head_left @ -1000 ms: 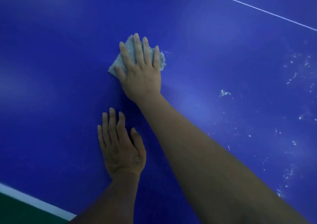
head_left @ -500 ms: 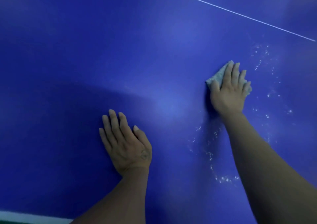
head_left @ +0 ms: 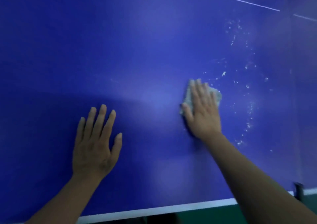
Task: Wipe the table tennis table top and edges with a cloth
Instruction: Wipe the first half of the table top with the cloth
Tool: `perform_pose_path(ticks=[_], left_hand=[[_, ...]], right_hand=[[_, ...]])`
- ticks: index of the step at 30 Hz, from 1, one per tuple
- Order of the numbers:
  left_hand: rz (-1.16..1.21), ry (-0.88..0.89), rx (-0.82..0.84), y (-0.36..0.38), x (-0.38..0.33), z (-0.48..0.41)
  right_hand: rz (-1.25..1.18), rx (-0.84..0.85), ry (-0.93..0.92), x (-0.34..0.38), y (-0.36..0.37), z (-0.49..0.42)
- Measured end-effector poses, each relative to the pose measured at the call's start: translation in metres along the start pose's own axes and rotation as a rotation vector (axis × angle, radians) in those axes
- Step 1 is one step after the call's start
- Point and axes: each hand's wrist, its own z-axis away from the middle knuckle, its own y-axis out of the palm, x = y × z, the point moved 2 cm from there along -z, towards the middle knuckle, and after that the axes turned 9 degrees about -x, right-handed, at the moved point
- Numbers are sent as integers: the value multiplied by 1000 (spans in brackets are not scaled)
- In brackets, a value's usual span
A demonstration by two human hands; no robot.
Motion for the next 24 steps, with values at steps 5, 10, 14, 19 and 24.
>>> perform_pose_path(ticks=[5,10,14,19,24], left_hand=[[-26,-3,-10,1,-2,2],[-22,7,-24,0,-3,3],[-22,5,-18,-2,-5,3],[-13,-10,-37,-2,-6,3],[-35,3,-59,1,-3,3]], right_hand=[[38,5,327,-34,-8,-2],[58,-69,154,62,12,1],[-33,-60,-84,112,23,52],[-25,-63,-113,29,8,79],[21,-23,160,-32,-3,70]])
